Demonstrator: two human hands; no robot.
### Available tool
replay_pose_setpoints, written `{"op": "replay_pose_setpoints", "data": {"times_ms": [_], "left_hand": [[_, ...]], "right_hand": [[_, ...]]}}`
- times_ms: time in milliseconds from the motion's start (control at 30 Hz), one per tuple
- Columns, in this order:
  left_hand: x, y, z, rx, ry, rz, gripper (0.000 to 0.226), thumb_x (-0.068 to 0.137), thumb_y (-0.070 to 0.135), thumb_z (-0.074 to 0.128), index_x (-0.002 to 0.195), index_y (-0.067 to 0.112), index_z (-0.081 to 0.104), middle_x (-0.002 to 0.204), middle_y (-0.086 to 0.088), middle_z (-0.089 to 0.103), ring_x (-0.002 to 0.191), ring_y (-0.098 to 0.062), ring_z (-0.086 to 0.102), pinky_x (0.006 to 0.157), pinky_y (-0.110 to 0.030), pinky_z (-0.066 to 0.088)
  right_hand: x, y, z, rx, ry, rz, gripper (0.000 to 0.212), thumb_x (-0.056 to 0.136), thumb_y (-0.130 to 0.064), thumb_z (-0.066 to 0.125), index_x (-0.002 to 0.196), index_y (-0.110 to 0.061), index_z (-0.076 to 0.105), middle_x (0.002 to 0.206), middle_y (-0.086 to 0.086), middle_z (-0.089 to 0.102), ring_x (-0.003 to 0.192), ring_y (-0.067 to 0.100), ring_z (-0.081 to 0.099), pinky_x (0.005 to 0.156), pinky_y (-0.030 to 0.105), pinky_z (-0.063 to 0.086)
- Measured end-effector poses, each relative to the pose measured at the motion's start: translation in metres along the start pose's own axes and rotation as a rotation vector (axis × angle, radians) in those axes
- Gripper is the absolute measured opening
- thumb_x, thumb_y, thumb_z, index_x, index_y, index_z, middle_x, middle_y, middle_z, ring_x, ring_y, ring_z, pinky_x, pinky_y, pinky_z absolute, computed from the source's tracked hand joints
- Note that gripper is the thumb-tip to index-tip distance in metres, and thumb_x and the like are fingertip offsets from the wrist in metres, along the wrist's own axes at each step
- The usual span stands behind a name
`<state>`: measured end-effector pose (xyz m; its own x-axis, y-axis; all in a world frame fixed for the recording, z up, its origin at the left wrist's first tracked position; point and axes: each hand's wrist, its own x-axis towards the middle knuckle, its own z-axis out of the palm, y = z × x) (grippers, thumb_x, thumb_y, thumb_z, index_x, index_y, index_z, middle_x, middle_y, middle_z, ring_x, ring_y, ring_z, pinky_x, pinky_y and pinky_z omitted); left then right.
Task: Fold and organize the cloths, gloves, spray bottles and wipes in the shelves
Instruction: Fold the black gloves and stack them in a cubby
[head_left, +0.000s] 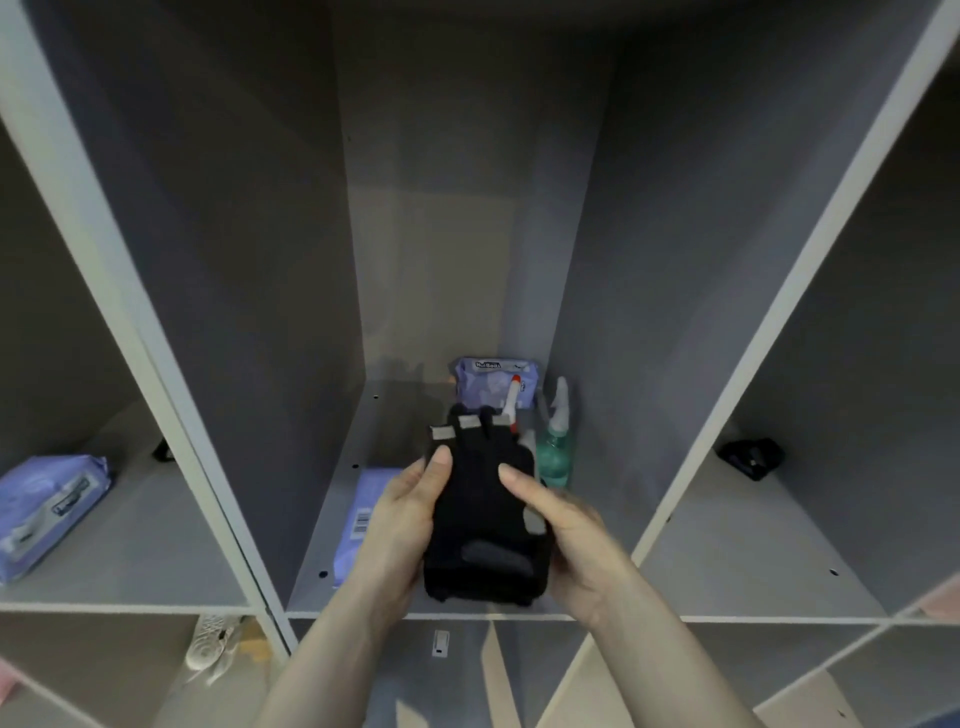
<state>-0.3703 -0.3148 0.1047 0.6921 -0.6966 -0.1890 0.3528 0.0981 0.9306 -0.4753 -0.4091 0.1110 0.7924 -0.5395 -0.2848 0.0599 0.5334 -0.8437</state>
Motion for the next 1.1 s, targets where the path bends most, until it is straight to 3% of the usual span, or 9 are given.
{"op": "replay_pose_setpoints", "data": {"times_ms": [167,333,433,567,667,767,900,1000,1100], "left_hand": [[-0.004,-0.027,0.010,0.418,-0.014,0.202,0.061,0.085,0.058,0.047,0.137,0.027,0.047,0.130,0.008,0.060,0.124,-0.010,0.052,0.111,-0.040,0.037],[-0.022,-0.039,0.020,0.376,-0.458,0.278,0.088,0.089,0.004,0.063,0.146,0.047,0.012,0.138,0.040,0.039,0.132,0.010,0.038,0.108,-0.018,0.035],[-0.033,-0.050,0.029,0.458,-0.547,0.356,0.084,0.088,0.006,0.065,0.147,0.044,0.018,0.144,0.030,0.038,0.135,0.008,0.033,0.107,-0.015,0.031],[-0.040,-0.073,0.053,0.465,-0.516,0.276,0.058,0.087,0.002,0.065,0.132,0.036,0.052,0.123,-0.001,0.049,0.108,0.002,0.054,0.083,-0.012,0.046],[-0.043,-0.099,0.079,0.518,-0.490,0.216,0.057,0.087,-0.001,0.064,0.130,0.033,0.052,0.117,0.004,0.051,0.096,0.011,0.054,0.077,-0.008,0.044],[-0.038,-0.127,0.106,0.516,-0.405,0.163,0.060,0.086,0.000,0.065,0.132,0.035,0.049,0.114,0.008,0.053,0.096,0.009,0.056,0.081,-0.012,0.046],[-0.029,-0.158,0.141,0.568,-0.347,0.110,0.061,0.087,0.006,0.066,0.137,0.034,0.045,0.116,0.011,0.053,0.109,-0.002,0.055,0.095,-0.020,0.047],[-0.025,-0.174,0.170,0.566,-0.340,0.092,0.062,0.087,0.004,0.066,0.137,0.032,0.042,0.117,0.005,0.052,0.103,0.004,0.056,0.088,-0.012,0.047],[-0.018,-0.190,0.200,0.556,-0.305,0.077,0.060,0.088,0.009,0.065,0.138,0.034,0.043,0.118,0.005,0.050,0.106,-0.002,0.056,0.099,-0.022,0.047]], "right_hand": [[-0.010,0.013,-0.013,0.082,0.198,-0.154,0.028,0.082,-0.006,0.066,0.110,-0.007,0.067,0.104,0.016,0.073,0.094,0.029,0.070,0.074,0.035,0.058],[-0.029,0.006,-0.042,0.143,0.252,-0.252,0.028,0.088,-0.004,0.057,0.116,-0.005,0.063,0.107,0.019,0.071,0.096,0.031,0.069,0.071,0.036,0.059],[-0.041,0.004,-0.063,0.162,0.303,-0.274,0.025,0.091,-0.004,0.056,0.115,-0.009,0.064,0.105,0.015,0.072,0.095,0.029,0.070,0.069,0.037,0.059],[-0.055,0.006,-0.099,-0.027,0.445,-0.362,0.024,0.091,-0.002,0.056,0.113,-0.012,0.061,0.102,0.008,0.072,0.097,0.026,0.067,0.076,0.034,0.056],[-0.064,0.013,-0.134,-0.194,0.519,-0.351,0.055,0.086,-0.011,0.068,0.133,-0.027,0.045,0.118,0.001,0.064,0.103,0.015,0.065,0.088,0.033,0.052],[-0.074,0.020,-0.175,-0.340,0.360,-0.330,0.091,0.073,-0.018,0.077,0.141,-0.052,0.025,0.126,-0.005,0.061,0.114,0.009,0.061,0.097,0.035,0.049],[-0.086,0.016,-0.233,-0.578,0.136,-0.223,0.059,0.080,-0.010,0.075,0.128,-0.039,0.056,0.132,-0.009,0.058,0.121,0.006,0.055,0.103,0.033,0.046],[-0.080,0.009,-0.277,-0.529,0.124,-0.161,0.066,0.083,0.006,0.066,0.131,-0.036,0.052,0.131,-0.008,0.059,0.121,0.011,0.056,0.104,0.040,0.046],[-0.067,-0.003,-0.316,-0.515,0.132,-0.170,0.071,0.082,0.012,0.057,0.132,-0.037,0.051,0.139,-0.002,0.054,0.127,0.015,0.052,0.106,0.043,0.044]]}}
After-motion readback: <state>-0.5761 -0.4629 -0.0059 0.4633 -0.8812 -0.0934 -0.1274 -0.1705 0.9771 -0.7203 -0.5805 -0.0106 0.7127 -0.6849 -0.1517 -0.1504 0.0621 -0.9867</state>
